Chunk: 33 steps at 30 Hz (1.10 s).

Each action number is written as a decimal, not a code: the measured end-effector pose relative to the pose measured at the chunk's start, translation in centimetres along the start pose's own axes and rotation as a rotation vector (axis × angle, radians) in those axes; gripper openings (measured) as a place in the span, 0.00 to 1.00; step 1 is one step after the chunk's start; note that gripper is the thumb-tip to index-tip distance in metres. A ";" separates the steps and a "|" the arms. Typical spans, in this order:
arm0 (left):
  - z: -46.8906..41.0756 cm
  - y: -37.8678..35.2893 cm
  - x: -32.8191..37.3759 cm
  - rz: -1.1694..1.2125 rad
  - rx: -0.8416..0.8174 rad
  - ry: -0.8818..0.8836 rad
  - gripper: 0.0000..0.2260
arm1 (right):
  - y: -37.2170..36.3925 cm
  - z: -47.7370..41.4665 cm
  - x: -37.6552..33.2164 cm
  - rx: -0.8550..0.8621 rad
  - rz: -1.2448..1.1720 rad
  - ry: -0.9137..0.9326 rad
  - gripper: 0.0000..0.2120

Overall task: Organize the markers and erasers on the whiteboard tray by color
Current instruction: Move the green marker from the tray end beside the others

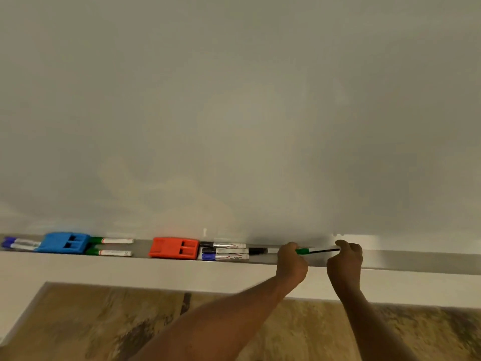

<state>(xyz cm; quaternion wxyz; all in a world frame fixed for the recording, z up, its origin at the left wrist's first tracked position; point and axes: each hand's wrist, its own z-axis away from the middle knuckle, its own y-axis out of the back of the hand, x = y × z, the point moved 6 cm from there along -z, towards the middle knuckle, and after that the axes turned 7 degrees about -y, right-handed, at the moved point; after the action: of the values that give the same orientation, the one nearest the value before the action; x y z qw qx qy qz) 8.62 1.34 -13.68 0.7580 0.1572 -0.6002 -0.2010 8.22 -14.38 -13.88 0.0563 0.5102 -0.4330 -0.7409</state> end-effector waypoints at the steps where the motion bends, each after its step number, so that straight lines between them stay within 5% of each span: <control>1: 0.1 0.9 -0.3 -0.013 0.031 -0.010 0.08 | -0.4 0.5 -0.6 -0.007 -0.022 0.012 0.23; 33: 3.3 32.7 -14.9 -0.020 0.528 0.020 0.04 | -19.3 19.9 -19.4 -0.297 0.166 0.542 0.09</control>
<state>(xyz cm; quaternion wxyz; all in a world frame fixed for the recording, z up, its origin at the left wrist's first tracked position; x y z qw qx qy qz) 6.24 37.14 -9.90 0.6946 0.3574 -0.6228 -0.0437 8.30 19.39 -11.59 0.3037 0.6380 -0.3297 -0.6261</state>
